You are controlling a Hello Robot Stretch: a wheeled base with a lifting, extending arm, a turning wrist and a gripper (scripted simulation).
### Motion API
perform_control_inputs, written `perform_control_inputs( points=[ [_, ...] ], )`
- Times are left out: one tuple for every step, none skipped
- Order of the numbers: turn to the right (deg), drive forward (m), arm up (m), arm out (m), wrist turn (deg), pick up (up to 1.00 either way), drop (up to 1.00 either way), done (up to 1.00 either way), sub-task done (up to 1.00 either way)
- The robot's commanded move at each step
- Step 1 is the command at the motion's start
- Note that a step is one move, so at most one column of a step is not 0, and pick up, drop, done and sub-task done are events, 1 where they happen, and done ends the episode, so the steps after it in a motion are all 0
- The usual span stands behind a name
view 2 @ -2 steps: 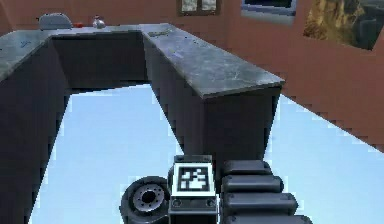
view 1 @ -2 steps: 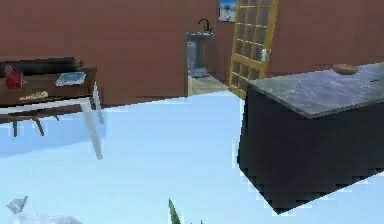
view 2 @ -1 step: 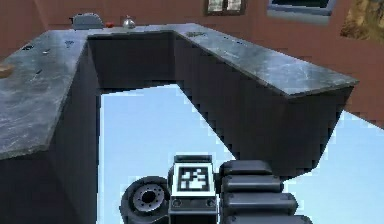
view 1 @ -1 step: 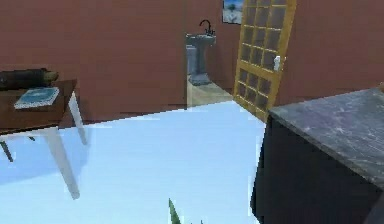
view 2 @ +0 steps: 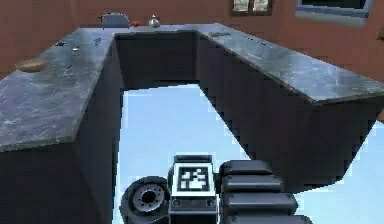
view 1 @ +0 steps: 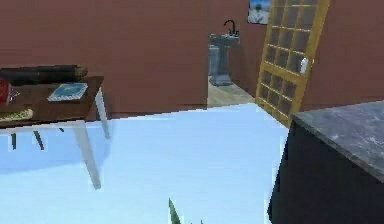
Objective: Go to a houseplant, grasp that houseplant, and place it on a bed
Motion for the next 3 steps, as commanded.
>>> perform_control_inputs(
  points=[
    [0.0,0.95,0.0,0.0,0.0,0.0,0.0,0.0,0.0],
    [15.0,0.0,0.0,0.0,0.0,0.0,0.0,0.0,0.0],
    [0.0,1.0,0.0,0.0,0.0,0.0,0.0,0.0,0.0]
  ],
)
